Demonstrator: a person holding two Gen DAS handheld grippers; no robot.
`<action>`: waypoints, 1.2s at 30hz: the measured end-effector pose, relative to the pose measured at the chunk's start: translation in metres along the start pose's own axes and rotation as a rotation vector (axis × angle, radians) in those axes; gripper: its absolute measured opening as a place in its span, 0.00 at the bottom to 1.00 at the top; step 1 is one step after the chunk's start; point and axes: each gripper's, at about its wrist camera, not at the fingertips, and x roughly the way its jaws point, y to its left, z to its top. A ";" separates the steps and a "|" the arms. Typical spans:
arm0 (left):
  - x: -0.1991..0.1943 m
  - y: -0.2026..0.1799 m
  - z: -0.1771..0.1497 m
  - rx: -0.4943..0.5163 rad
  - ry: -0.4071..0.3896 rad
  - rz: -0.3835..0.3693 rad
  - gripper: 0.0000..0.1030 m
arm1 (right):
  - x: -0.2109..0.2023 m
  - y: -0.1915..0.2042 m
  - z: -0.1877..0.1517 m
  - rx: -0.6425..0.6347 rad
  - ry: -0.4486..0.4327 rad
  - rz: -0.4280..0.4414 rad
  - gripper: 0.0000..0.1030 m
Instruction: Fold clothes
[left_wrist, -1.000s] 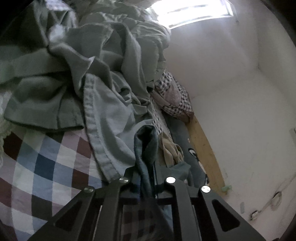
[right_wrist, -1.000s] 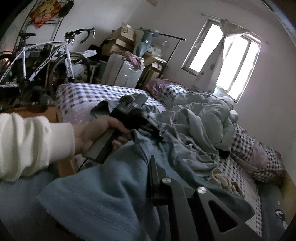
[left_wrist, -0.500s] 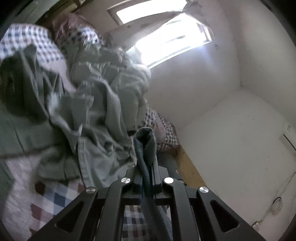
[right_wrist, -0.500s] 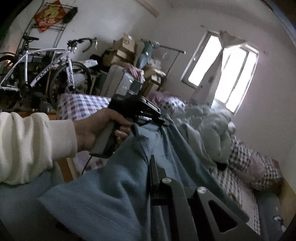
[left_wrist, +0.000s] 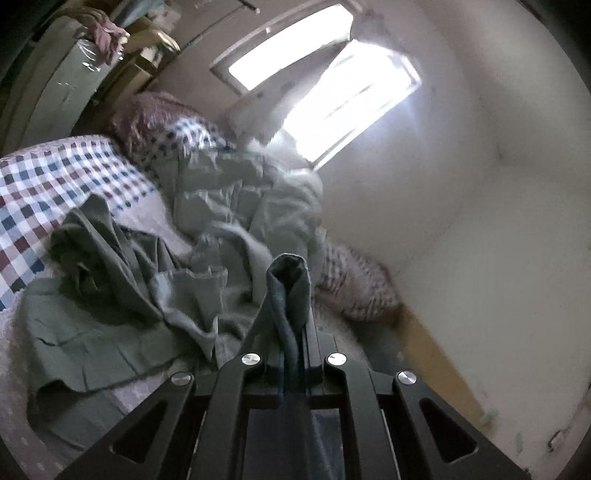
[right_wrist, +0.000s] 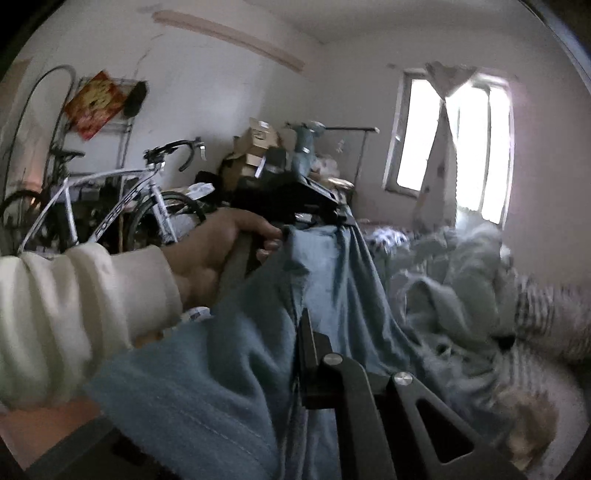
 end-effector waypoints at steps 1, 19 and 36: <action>0.007 -0.009 -0.003 0.014 0.015 -0.006 0.05 | 0.001 -0.004 -0.006 0.025 0.008 -0.003 0.02; 0.170 -0.166 -0.120 0.256 0.382 -0.081 0.05 | -0.088 -0.078 -0.099 0.372 0.155 -0.169 0.03; 0.291 -0.166 -0.243 0.277 0.536 0.172 0.05 | -0.092 -0.142 -0.210 0.660 0.408 -0.267 0.03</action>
